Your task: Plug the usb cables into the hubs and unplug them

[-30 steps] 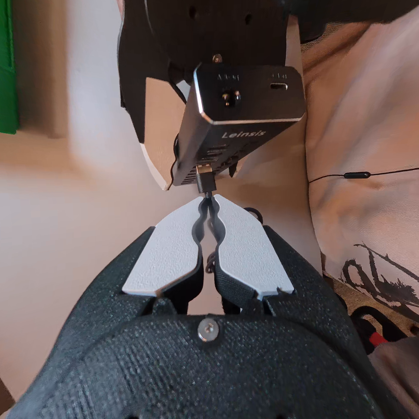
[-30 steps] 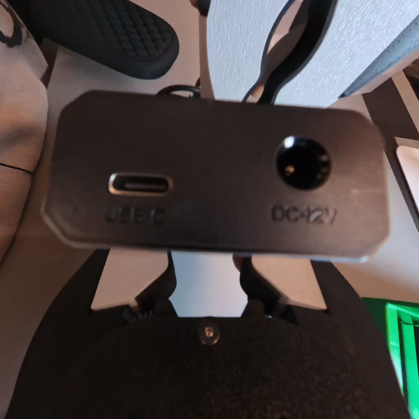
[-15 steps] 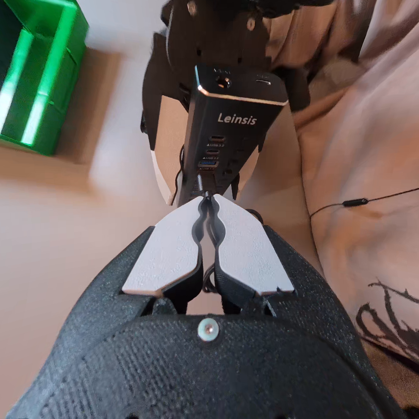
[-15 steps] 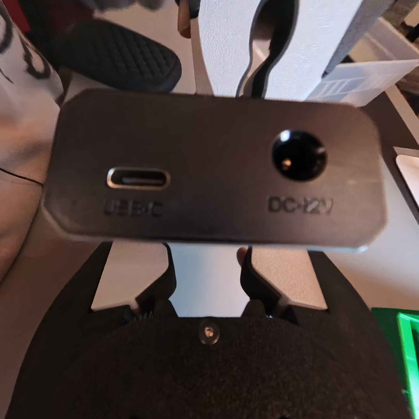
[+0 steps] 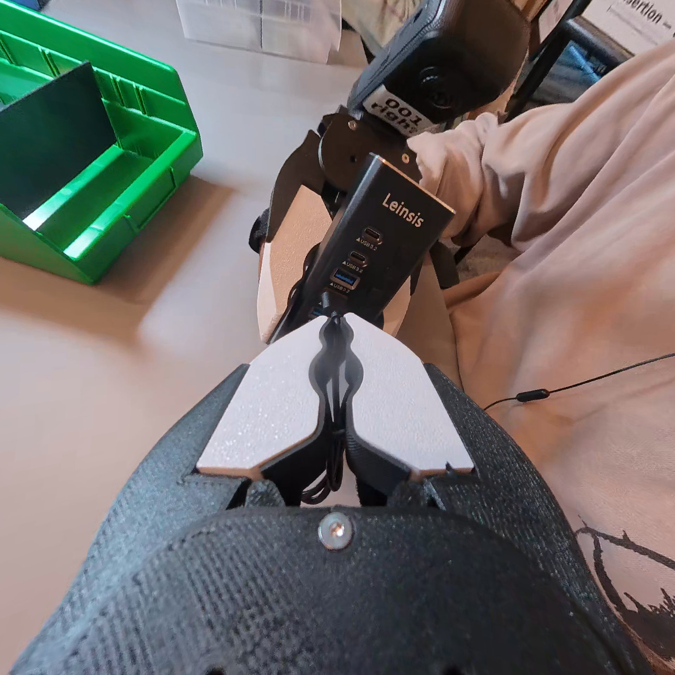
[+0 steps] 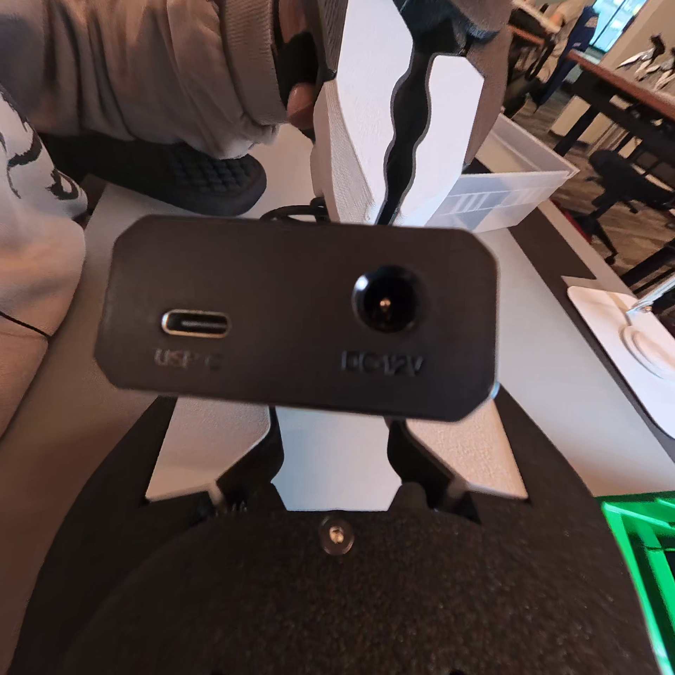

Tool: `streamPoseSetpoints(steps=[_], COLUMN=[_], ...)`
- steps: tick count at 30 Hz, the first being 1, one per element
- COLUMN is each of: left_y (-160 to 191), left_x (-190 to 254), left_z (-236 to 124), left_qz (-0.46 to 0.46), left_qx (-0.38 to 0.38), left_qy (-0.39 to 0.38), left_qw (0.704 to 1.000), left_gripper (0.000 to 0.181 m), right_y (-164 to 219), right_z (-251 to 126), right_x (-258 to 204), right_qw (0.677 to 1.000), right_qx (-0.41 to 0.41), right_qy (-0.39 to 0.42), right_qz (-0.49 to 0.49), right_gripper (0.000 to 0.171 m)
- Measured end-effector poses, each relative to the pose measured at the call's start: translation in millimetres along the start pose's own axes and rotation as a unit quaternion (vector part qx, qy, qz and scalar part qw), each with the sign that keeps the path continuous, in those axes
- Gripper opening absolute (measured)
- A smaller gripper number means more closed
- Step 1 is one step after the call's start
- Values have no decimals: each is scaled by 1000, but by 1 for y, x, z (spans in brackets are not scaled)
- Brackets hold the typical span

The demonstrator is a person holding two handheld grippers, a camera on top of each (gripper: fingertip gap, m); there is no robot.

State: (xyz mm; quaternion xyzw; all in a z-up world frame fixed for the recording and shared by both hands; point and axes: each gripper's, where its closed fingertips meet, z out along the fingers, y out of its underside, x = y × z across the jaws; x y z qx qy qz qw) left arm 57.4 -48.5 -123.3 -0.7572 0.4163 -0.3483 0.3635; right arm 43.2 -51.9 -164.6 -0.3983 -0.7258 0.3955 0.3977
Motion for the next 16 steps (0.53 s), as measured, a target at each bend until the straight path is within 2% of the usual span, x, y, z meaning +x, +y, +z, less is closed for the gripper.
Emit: streamPoseSetpoints(steps=[4, 6, 9, 13, 16], left_y=[-2, -10, -31, -47, -20], left_x=[2, 2, -7, -51, -97], left_z=[-1, -7, -38, -126, -203], left_qz=[23, 37, 50, 62, 49], left_qx=[9, 37, 96, 163, 133], left_qy=[-6, -13, -50, -218, -383], left_qw=[1000, 999, 993, 960, 913], left_gripper=[4, 4, 22, 29, 28], right_y=[-3, -7, -7, -12, -21], right_z=[0, -3, -10, -28, -44], right_x=[0, 2, 9, 25, 38], right_qw=[1000, 999, 998, 994, 988], right_qx=[15, 30, 48, 84, 120], right_qy=[4, -1, 1, 21, 40], right_qz=[-3, 11, 39, 69, 86], right_gripper=[70, 70, 70, 70, 70])
